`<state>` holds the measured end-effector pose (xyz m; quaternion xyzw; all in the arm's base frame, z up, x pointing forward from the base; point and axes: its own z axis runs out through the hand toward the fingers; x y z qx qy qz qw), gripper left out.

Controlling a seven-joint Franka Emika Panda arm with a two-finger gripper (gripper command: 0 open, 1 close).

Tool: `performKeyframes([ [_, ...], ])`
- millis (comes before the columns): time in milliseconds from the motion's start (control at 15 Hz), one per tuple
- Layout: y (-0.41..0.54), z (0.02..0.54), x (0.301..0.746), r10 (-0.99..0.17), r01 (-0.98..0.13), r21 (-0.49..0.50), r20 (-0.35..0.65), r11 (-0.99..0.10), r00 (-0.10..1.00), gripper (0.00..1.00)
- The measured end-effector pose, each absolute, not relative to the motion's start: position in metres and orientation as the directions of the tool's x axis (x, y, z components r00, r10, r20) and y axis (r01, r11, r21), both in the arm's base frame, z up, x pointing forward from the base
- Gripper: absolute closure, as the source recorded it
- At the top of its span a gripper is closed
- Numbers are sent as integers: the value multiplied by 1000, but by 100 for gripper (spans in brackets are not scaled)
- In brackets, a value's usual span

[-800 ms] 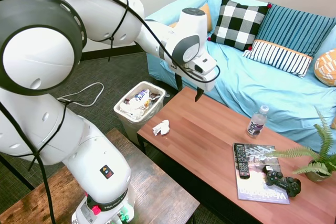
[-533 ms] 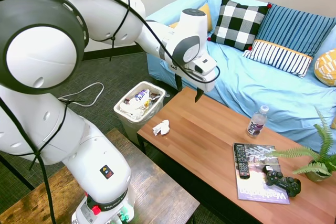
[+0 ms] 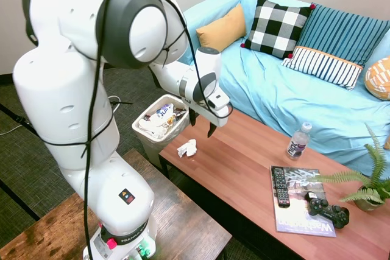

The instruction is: Throw the tissue in the trash bin

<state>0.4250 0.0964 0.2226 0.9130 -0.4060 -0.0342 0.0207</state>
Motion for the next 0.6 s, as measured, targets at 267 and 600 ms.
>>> performKeyframes([
  [267,125,172,418,-757,-750,102,-76,-654,649,0],
  [600,145,123,430,-764,-752,139,-85,-645,640,0],
])
